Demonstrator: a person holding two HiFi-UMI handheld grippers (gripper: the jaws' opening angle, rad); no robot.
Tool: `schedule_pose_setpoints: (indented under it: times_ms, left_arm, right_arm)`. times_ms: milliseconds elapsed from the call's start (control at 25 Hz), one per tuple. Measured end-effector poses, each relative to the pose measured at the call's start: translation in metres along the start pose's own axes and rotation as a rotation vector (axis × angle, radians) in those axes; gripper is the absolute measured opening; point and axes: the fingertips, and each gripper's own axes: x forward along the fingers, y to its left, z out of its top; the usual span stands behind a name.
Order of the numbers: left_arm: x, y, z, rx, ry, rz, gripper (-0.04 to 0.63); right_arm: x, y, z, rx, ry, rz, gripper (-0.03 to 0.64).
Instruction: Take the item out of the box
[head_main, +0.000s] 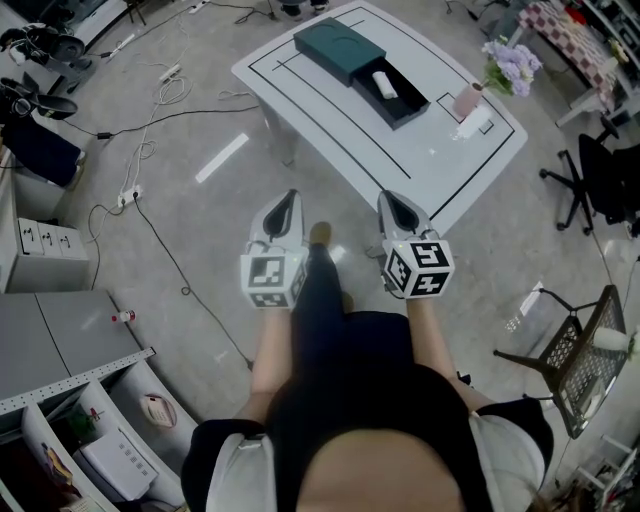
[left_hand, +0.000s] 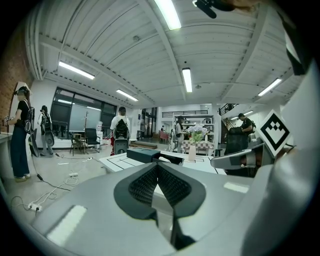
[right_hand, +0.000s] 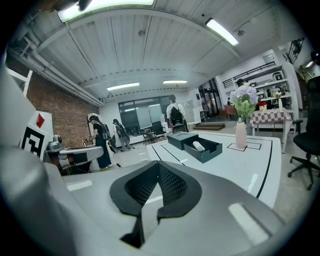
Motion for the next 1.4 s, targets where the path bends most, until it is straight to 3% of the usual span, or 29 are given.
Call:
schedule_pose_setpoints:
  times_ms: [680,1400]
  left_arm:
    - [0.083,0.062,0.02,-0.007,0.012,0.012,0.009]
    - [0.172,0.114,0.036,-0.02,0.045,-0.044,0.009]
  right_arm:
    - [0.099,-0.018,0.044,0.003,0.018,0.004,0.002]
    - [0.185,-0.043,0.082,0.028,0.026,-0.046,0.002]
